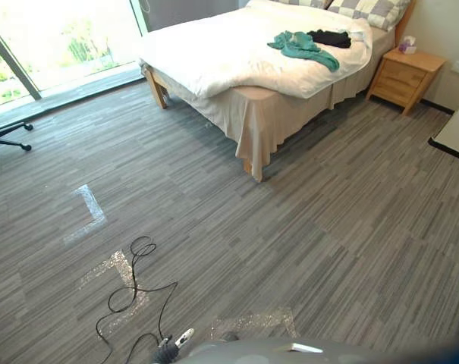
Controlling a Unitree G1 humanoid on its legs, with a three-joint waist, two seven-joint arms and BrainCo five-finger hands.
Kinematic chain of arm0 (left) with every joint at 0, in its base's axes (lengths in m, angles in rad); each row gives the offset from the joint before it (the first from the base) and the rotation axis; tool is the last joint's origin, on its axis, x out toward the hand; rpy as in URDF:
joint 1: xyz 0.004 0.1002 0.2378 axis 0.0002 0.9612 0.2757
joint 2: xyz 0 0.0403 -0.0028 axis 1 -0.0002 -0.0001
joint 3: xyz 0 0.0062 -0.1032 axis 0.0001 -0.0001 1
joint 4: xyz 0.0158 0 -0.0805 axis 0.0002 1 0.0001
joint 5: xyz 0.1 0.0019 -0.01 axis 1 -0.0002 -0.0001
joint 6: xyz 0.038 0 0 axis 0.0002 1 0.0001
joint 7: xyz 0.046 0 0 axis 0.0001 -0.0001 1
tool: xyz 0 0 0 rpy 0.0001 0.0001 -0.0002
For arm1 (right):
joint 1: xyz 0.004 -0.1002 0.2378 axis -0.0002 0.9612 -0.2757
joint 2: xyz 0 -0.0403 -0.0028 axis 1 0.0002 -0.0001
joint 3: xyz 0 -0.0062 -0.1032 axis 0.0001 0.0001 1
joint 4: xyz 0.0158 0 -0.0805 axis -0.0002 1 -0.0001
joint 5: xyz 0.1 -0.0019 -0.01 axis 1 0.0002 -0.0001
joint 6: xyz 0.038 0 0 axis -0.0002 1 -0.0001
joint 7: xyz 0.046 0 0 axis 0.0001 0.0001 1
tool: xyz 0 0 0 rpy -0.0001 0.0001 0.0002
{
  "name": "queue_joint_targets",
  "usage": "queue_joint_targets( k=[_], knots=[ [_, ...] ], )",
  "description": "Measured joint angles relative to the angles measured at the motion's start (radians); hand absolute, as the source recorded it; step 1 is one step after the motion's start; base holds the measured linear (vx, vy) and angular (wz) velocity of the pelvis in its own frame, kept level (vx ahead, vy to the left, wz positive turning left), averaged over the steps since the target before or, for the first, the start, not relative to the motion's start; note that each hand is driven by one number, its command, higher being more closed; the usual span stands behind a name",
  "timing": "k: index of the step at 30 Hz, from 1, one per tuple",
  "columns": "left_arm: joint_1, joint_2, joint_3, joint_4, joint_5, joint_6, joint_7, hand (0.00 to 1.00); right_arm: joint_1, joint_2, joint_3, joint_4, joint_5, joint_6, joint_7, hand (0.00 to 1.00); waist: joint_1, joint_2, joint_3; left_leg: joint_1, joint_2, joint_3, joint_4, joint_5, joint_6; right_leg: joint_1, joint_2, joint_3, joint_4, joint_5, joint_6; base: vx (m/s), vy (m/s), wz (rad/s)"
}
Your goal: Tidy the bed and pick cloth on bed and put in laundry
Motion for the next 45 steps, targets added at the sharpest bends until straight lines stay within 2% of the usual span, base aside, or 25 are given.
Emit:
queue_joint_targets(
  k=[7, 10, 13, 18, 24, 33, 36, 38, 39, 40, 41, 42, 43, 45],
  knots=[
    [-0.023, 0.001, -0.002, -0.004, 0.037, 0.017, -0.013, 0.00, -0.030, 0.000, -0.011, 0.004, -0.057, 0.002, 0.000, 0.00, 0.005, 0.001, 0.024, 0.019, -0.020, -0.019, 0.001, -0.003, -0.004, 0.047, -0.015, -0.028, -0.033, 0.009, 0.013, 0.08, 0.018, 0.12],
    [-0.035, 0.003, -0.002, -0.008, 0.075, 0.050, -0.015, 0.00, -0.048, -0.002, -0.014, 0.005, -0.060, 0.002, 0.005, 0.00, 0.005, 0.004, 0.034, 0.020, -0.020, -0.019, 0.000, -0.004, -0.007, 0.048, -0.016, -0.028, -0.033, 0.009, 0.026, 0.00, 0.000, 0.00],
    [-0.041, 0.001, -0.002, -0.019, 0.123, 0.070, 0.019, 0.00, -0.049, -0.002, -0.034, 0.003, -0.074, 0.002, 0.029, 0.00, 0.006, 0.007, 0.043, 0.032, -0.019, -0.017, -0.003, -0.006, -0.009, 0.058, -0.017, -0.026, -0.032, 0.007, 0.031, -0.05, -0.012, -0.01],
    [-0.041, -0.006, -0.002, -0.026, 0.153, 0.071, 0.070, 0.00, -0.049, -0.007, -0.041, -0.001, -0.089, 0.013, 0.078, 0.00, 0.006, 0.005, 0.052, 0.032, -0.018, -0.010, -0.006, -0.006, -0.009, 0.056, -0.017, -0.025, -0.032, 0.007, 0.031, -0.09, -0.011, -0.02],
    [-0.042, -0.007, -0.002, -0.027, 0.191, 0.077, 0.097, 0.00, -0.046, -0.008, -0.041, -0.001, -0.088, 0.009, 0.102, 0.00, 0.001, 0.003, 0.053, 0.032, -0.018, 0.008, -0.006, -0.010, -0.011, 0.055, -0.016, -0.014, -0.046, 0.009, 0.031, -0.07, 0.006, -0.08],
    [-0.041, -0.007, -0.002, -0.027, 0.200, 0.062, 0.108, 0.00, -0.042, 0.002, -0.070, 0.000, -0.090, -0.003, 0.102, 0.00, -0.001, -0.003, 0.053, 0.031, -0.021, 0.014, -0.006, -0.017, 0.002, 0.056, -0.017, -0.007, -0.056, 0.013, 0.029, 0.04, 0.008, -0.03],
    [-0.042, -0.005, -0.002, -0.031, 0.225, 0.057, 0.105, 0.00, -0.038, 0.012, -0.098, -0.001, -0.089, -0.023, 0.100, 0.00, -0.003, -0.005, 0.055, 0.035, -0.022, 0.018, -0.005, -0.039, 0.002, 0.017, -0.032, -0.010, 0.057, -0.052, 0.039, 0.09, 0.002, 0.01],
    [-0.047, -0.001, -0.016, -0.039, 0.232, 0.055, 0.104, 0.00, -0.038, 0.020, -0.121, -0.008, -0.086, -0.034, 0.093, 0.00, -0.003, -0.006, 0.069, 0.050, -0.024, 0.028, -0.004, -0.056, 0.019, -0.109, -0.075, -0.020, 0.346, -0.123, 0.107, 0.09, 0.047, -0.10],
    [-0.046, 0.004, -0.026, -0.044, 0.233, 0.055, 0.103, 0.00, -0.038, 0.024, -0.125, -0.013, -0.076, -0.036, 0.092, 0.00, -0.002, -0.009, 0.074, 0.054, -0.025, 0.034, -0.001, -0.058, 0.023, -0.160, -0.091, -0.021, 0.457, -0.125, 0.109, 0.10, 0.050, -0.16],
    [-0.049, 0.020, -0.041, -0.046, 0.233, 0.054, 0.102, 0.00, -0.044, 0.028, -0.125, -0.025, -0.057, -0.040, 0.091, 0.00, -0.005, -0.004, 0.091, 0.071, -0.033, 0.036, 0.001, -0.056, 0.037, -0.241, -0.134, -0.029, 0.642, -0.129, 0.113, 0.08, 0.020, -0.08],
    [-0.053, 0.027, -0.040, -0.045, 0.234, 0.055, 0.103, 0.00, -0.047, 0.033, -0.126, -0.031, -0.046, -0.041, 0.092, 0.00, -0.009, -0.021, 0.102, 0.086, -0.039, 0.036, 0.001, -0.060, 0.043, -0.272, -0.155, -0.033, 0.704, -0.140, 0.108, 0.12, -0.001, -0.09],
    [-0.053, 0.037, -0.039, -0.044, 0.234, 0.063, 0.103, 0.00, -0.047, 0.042, -0.127, -0.030, -0.036, -0.043, 0.092, 0.00, -0.014, -0.037, 0.111, 0.098, -0.042, 0.038, 0.013, -0.077, 0.043, -0.303, -0.180, -0.032, 0.755, -0.163, 0.102, 0.14, -0.005, -0.08],
    [-0.056, 0.042, -0.038, -0.044, 0.236, 0.073, 0.103, 0.00, -0.047, 0.046, -0.128, -0.030, -0.017, -0.043, 0.092, 0.00, -0.014, -0.042, 0.116, 0.104, -0.032, 0.039, 0.039, -0.102, 0.037, -0.326, -0.187, -0.031, 0.745, -0.176, 0.101, 0.21, -0.006, -0.10],
    [-0.071, 0.036, -0.037, -0.044, 0.269, 0.085, 0.100, 0.00, -0.046, 0.048, -0.141, -0.031, -0.004, -0.042, 0.090, 0.00, -0.026, -0.027, 0.129, 0.104, 0.001, 0.039, 0.078, -0.139, 0.026, -0.349, -0.178, -0.043, 0.673, -0.176, 0.100, 0.24, -0.030, -0.06]
  ],
)
